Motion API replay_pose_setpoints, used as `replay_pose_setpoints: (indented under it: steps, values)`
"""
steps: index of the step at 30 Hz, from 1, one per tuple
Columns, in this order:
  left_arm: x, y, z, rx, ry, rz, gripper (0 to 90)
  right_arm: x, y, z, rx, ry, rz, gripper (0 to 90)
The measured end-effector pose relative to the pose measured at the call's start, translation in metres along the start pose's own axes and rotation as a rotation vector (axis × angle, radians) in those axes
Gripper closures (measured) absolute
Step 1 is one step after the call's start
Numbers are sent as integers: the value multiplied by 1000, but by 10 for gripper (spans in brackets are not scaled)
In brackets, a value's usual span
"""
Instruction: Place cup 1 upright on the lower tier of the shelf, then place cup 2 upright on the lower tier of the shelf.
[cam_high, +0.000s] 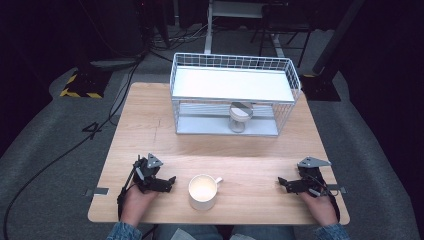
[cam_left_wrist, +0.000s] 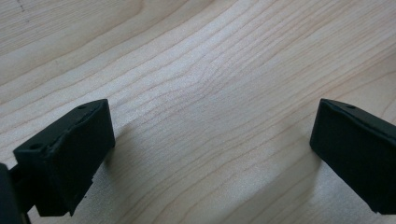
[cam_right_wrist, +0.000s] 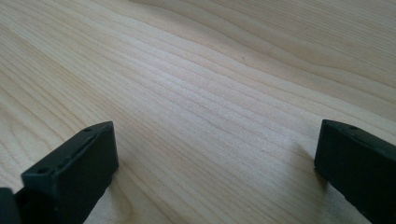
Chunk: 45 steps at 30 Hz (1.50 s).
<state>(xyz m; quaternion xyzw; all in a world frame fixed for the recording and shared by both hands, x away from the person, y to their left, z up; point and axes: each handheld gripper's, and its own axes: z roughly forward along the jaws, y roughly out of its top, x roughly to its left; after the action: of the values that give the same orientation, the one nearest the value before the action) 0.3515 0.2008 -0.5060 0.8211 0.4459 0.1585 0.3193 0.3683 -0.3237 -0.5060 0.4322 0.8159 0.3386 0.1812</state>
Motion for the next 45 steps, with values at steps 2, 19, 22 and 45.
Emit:
replay_pose_setpoints:
  steps: [2,19,22,45]
  values:
    - [0,0,0,0,2,-1,4,0,0,0,0,0,0,0]
    - [-5,0,0,5,22,-29,1,2,0,0,-1,-13,10,0]
    - [-6,0,-1,5,23,-29,0,2,0,0,-1,-13,10,0]
    - [-11,2,-31,-149,-1,-93,1,2,0,0,0,-16,14,0]
